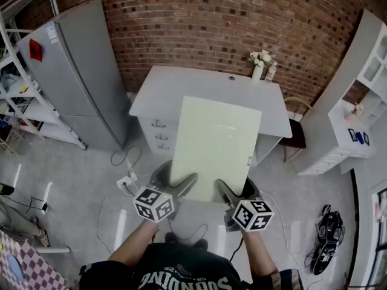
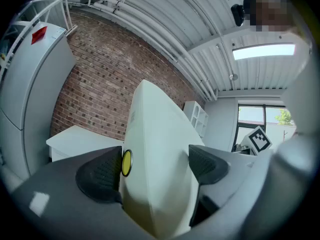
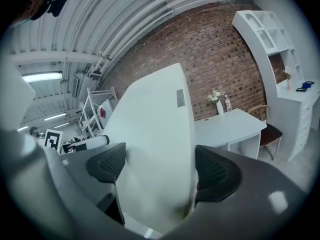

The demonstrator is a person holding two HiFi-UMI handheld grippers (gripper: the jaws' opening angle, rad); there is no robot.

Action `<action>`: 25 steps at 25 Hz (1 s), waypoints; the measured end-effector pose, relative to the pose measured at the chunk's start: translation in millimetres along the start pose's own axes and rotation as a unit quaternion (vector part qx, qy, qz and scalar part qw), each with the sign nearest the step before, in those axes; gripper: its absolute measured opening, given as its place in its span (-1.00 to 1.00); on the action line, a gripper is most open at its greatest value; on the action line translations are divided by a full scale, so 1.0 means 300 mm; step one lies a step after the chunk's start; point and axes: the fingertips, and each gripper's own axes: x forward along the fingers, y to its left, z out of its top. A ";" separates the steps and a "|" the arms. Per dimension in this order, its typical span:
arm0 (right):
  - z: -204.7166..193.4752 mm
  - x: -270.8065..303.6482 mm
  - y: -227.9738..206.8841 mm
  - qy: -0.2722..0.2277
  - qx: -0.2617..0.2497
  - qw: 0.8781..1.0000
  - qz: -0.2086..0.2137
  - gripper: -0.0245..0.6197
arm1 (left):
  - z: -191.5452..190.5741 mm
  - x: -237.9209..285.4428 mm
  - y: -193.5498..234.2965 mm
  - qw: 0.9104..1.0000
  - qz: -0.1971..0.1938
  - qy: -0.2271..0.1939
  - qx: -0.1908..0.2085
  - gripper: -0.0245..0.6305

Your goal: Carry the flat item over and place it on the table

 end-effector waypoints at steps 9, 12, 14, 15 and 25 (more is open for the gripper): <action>0.023 -0.015 -0.008 -0.015 -0.011 1.000 0.009 0.43 | 0.004 0.005 -0.019 1.000 0.001 -0.009 -0.005 0.34; 0.030 -0.025 -0.016 -0.019 -0.012 1.000 0.009 0.43 | 0.005 0.010 -0.034 1.000 0.002 -0.011 -0.004 0.34; 0.030 -0.036 -0.026 -0.020 -0.013 1.000 0.008 0.44 | 0.001 0.014 -0.047 1.000 0.002 -0.011 -0.003 0.34; 0.029 -0.042 -0.033 -0.020 -0.013 1.000 0.008 0.44 | -0.003 0.016 -0.055 1.000 0.002 -0.011 -0.002 0.34; 0.009 -0.115 -0.119 -0.012 -0.012 1.000 0.015 0.44 | -0.067 0.047 -0.151 1.000 0.012 -0.008 -0.004 0.34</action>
